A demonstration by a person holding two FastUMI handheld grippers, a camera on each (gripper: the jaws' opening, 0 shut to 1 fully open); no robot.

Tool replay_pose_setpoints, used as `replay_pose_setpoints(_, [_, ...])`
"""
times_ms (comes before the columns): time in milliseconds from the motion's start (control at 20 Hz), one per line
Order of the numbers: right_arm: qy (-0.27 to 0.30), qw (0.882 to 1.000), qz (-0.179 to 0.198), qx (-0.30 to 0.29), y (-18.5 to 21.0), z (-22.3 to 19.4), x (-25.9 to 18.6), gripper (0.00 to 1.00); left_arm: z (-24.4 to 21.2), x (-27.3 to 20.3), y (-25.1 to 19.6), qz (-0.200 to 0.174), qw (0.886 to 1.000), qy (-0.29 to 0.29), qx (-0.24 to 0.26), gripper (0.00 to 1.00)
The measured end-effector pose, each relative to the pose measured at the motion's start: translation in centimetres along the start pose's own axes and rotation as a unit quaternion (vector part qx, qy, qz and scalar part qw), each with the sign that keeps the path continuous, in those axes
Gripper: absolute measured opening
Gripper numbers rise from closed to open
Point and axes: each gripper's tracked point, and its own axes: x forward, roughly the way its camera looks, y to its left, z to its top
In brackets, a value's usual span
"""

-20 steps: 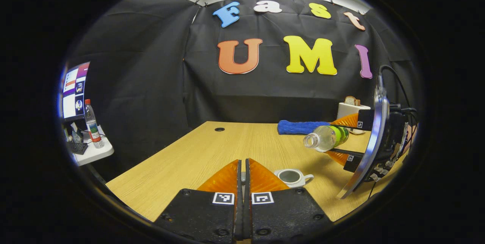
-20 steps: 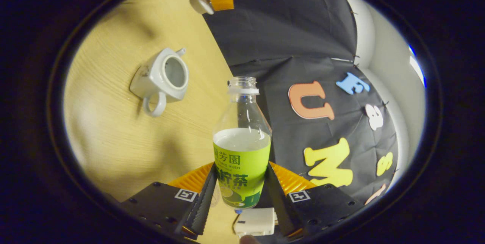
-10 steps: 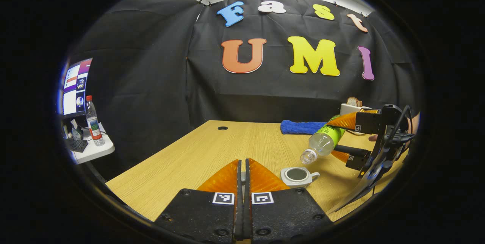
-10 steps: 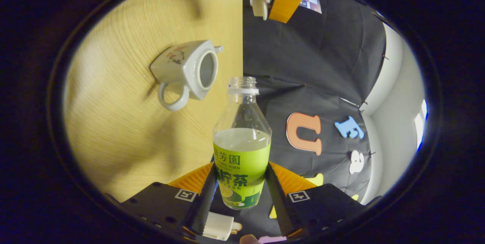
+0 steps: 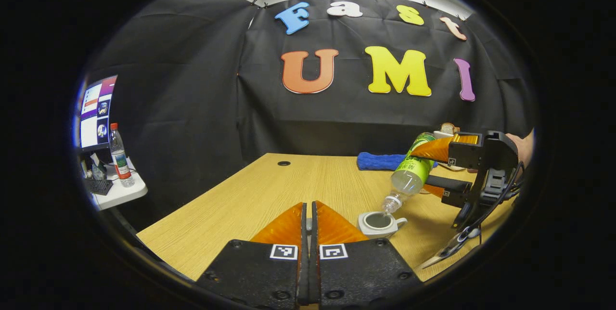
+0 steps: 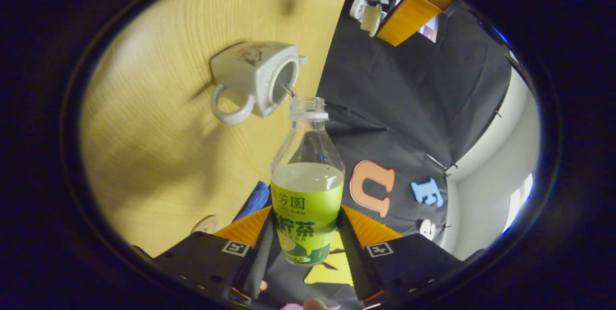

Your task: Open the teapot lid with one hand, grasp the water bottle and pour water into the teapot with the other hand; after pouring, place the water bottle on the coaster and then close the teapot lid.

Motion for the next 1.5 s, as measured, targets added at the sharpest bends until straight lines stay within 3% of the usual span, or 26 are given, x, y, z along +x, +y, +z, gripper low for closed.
replay_pose_setpoints(300, [-0.015, 0.998, -0.022, -0.056, -0.8, 0.5, -0.6, 0.72, 0.0, 0.0, -0.2, -0.007, 1.000, 0.000, 0.002, 0.03])
replay_pose_setpoints(950, [-0.029, 0.992, -0.045, -0.116, -1.8, 0.7, -0.9, 0.72, -0.1, -0.1, 0.3, -0.005, 1.000, 0.002, -0.004, 0.02])
replay_pose_setpoints(1500, [-0.027, 0.993, -0.048, -0.108, -1.6, 1.1, -1.6, 0.72, -0.4, 0.0, 0.8, -0.004, 1.000, 0.002, -0.013, 0.02])
